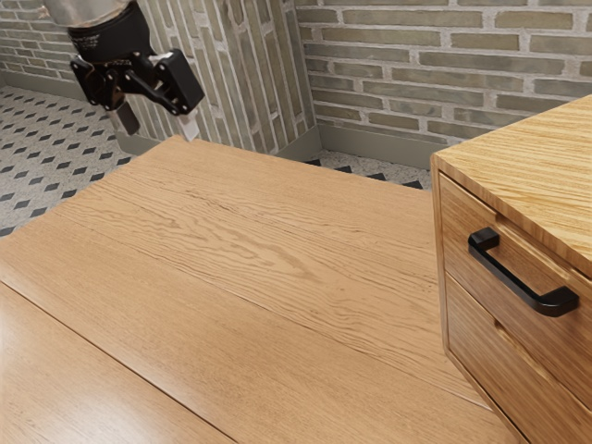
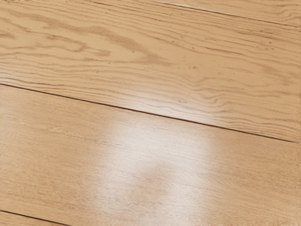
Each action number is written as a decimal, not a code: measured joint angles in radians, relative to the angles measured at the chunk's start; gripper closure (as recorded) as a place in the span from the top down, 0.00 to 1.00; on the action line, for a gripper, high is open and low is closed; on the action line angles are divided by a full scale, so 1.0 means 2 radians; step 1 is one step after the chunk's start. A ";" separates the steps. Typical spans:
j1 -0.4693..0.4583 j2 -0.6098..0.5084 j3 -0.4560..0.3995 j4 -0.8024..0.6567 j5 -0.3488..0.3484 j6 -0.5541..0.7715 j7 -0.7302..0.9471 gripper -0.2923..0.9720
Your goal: Pull the drawer handle with one arm to open the drawer
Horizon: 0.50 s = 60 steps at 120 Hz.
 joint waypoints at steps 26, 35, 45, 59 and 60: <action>-0.014 0.016 0.002 -0.002 0.022 -0.016 0.020 0.77; -0.014 0.022 0.004 -0.002 0.028 -0.022 0.026 0.77; -0.006 0.025 0.003 -0.002 0.031 -0.023 0.043 0.77; -0.014 0.007 -0.010 -0.043 0.003 -0.005 0.135 0.77; -0.017 0.001 -0.010 -0.051 0.001 -0.001 0.142 0.77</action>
